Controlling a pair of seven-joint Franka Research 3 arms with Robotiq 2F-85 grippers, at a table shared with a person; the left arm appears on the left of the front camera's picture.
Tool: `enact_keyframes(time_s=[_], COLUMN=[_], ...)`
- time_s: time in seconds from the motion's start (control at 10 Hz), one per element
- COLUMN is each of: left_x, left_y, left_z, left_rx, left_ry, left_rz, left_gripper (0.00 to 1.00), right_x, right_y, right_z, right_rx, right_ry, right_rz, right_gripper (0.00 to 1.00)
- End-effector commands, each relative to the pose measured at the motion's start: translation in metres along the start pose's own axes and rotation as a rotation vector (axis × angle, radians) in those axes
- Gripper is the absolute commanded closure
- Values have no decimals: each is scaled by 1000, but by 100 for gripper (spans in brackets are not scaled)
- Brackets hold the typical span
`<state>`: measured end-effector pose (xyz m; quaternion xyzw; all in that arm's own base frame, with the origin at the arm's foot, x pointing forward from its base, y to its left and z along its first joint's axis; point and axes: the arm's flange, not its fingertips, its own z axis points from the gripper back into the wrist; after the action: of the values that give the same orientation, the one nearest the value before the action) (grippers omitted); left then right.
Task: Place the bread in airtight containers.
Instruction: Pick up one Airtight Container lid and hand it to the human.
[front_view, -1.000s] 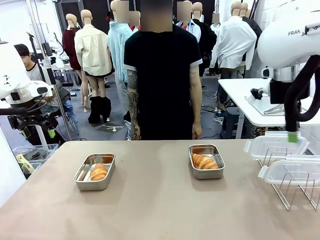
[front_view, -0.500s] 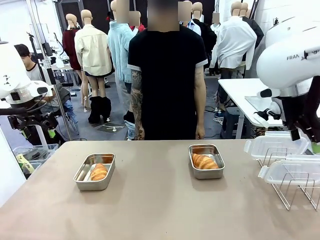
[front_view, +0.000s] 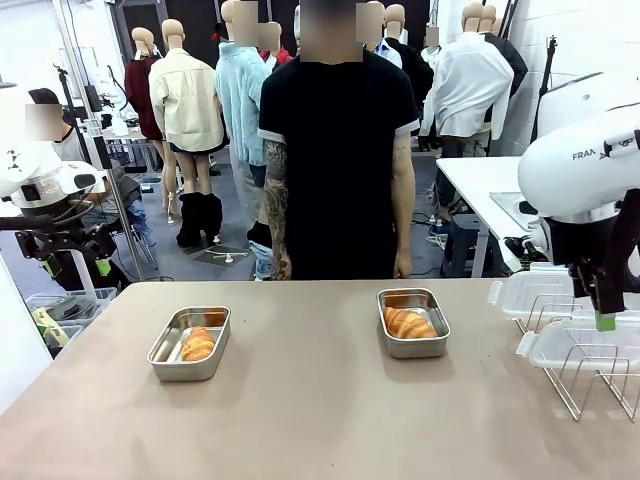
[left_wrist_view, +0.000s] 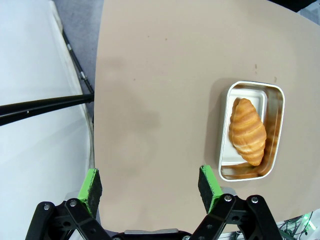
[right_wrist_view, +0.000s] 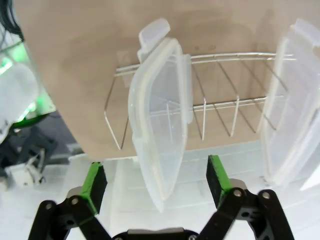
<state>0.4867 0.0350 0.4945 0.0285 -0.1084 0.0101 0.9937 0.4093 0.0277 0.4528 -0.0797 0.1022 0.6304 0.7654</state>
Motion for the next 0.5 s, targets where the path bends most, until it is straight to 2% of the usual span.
enact_keyframes(time_s=[0.0,0.2,0.4], left_x=[-2,-2,-2], left_y=[0,0,0], left_z=[2,2,2], left_rx=[-1,-1,-1], left_ry=[-3,-3,-3], left_rz=[-6,-6,-6], left_gripper=[0,0,0], right_x=[5,8,12], right_y=[-2,-15,-15], right_z=[-16,-33,-41], right_rx=[-22,-119,-144], right_ry=[-27,-11,20], right_rz=[-43,0,69], right_gripper=[0,0,0])
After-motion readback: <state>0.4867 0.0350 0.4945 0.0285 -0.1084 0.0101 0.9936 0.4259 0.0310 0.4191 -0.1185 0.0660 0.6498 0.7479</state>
